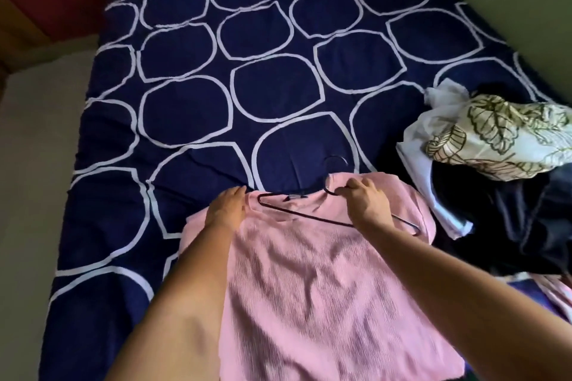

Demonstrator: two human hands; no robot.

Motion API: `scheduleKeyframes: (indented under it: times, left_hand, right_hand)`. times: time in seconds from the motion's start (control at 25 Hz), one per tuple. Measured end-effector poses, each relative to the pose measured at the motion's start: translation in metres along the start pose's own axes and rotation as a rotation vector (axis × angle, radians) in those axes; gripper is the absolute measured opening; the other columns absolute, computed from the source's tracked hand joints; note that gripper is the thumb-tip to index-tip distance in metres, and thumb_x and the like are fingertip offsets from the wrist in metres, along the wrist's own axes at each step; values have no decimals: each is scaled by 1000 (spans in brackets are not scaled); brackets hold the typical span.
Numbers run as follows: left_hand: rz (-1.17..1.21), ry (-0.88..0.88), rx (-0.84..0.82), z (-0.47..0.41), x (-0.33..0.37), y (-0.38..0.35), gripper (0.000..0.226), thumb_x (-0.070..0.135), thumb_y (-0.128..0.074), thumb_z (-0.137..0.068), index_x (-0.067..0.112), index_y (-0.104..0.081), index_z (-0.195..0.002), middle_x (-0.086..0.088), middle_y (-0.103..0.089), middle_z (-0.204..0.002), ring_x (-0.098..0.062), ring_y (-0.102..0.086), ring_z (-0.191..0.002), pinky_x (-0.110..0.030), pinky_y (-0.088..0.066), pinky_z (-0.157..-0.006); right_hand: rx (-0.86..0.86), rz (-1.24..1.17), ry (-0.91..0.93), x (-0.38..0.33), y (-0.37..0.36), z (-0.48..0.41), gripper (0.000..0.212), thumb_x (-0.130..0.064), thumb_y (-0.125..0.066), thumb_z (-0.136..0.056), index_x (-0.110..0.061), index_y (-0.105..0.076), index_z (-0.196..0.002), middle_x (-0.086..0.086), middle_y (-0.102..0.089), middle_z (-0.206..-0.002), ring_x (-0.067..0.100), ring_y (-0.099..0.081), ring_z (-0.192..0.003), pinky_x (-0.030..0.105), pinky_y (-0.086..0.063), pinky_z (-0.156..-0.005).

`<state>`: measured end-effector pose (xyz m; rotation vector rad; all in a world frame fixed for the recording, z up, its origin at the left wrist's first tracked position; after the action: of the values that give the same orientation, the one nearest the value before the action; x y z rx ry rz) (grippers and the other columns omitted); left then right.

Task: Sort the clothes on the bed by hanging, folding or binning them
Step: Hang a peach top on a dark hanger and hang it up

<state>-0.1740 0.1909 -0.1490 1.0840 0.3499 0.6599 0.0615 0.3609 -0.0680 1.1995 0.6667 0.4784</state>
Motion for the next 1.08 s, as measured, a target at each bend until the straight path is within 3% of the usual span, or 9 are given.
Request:
scheduleKeyframes:
  times: [0.08, 0.16, 0.24, 0.32, 0.6, 0.68, 0.76, 0.88, 1.08]
  left_hand:
    - [-105, -15, -1, -14, 1, -2, 49, 23, -48, -96, 21, -37, -144, 1, -45, -145, -19, -40, -134, -46, -11, -118]
    - [-105, -11, 44, -18, 0, -1, 35, 24, -50, -94, 26, -55, -128, 2, -60, -125, -18, -50, -123, -49, 3, -118]
    - [-66, -6, 128, -18, -2, 5, 23, 24, -48, -95, 30, -67, -107, 7, -69, -106, -15, -58, -109, -48, 9, -118]
    - [13, -6, 178, -15, -4, 10, 19, 28, -51, -96, 29, -69, -101, 7, -72, -98, -15, -62, -102, -44, 10, -117]
    - [420, -141, 70, 21, 6, 36, 19, 33, -62, -91, 26, -72, -105, 8, -72, -106, -10, -64, -102, -34, 1, -117]
    - [596, -162, 68, 36, 15, 53, 20, 29, -65, -90, 19, -74, -104, 4, -73, -105, -9, -65, -98, -28, -23, -111]
    - [720, -162, 50, 53, 23, 69, 21, 28, -69, -87, 14, -74, -102, 5, -73, -97, -5, -64, -88, -20, -43, -86]
    - [741, -162, 37, 82, 27, 90, 18, 31, -73, -84, 20, -75, -98, 13, -71, -90, -3, -65, -89, -24, -49, -84]
    - [780, -110, 146, 134, 27, 130, 20, 29, -71, -86, 18, -74, -102, 6, -72, -98, -10, -64, -93, -25, -48, -83]
  right_hand:
    - [15, 23, 20, -6, -9, -6, 41, -14, -40, -95, -33, -63, -122, -1, -57, -114, 26, -49, -110, 36, -42, -89]
    - [6, 32, -3, -9, -18, -6, 42, -13, -38, -95, -32, -62, -124, -1, -56, -116, 26, -48, -110, 35, -40, -88]
    - [-8, 12, -13, -10, -23, -8, 44, -12, -37, -95, -33, -61, -126, -1, -56, -119, 26, -47, -111, 35, -39, -88]
    - [-23, 14, -5, -14, -25, -9, 45, -12, -37, -95, -35, -60, -126, -2, -57, -121, 25, -46, -111, 34, -38, -89]
    - [-83, -80, 70, -47, 6, 7, 37, -17, -43, -95, -32, -63, -122, -2, -57, -118, 23, -47, -114, 33, -45, -86]
    - [-112, -156, 17, -57, 18, 16, 30, -23, -46, -96, -25, -62, -121, 3, -57, -118, 27, -50, -115, 32, -42, -88]
    - [-122, -179, 13, -69, 28, 22, 25, -29, -49, -95, -21, -63, -115, 6, -59, -115, 27, -53, -113, 30, -39, -83]
    - [-147, -194, 73, -89, 42, 34, 26, -26, -51, -93, -27, -67, -112, -2, -61, -113, 22, -56, -111, 25, -34, -73]
    - [-132, -152, 144, -131, 87, 58, 29, -14, -55, -91, -29, -70, -110, -2, -65, -114, 25, -61, -104, 28, -45, -79]
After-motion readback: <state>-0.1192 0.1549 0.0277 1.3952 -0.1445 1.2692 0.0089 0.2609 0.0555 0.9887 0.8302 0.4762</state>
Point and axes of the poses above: each hand's wrist, its own z-axis away from the middle knuckle, its own y-axis out of the back of the hand, x = y × z, the point moved 8 cm from there along -z, towards the middle knuckle
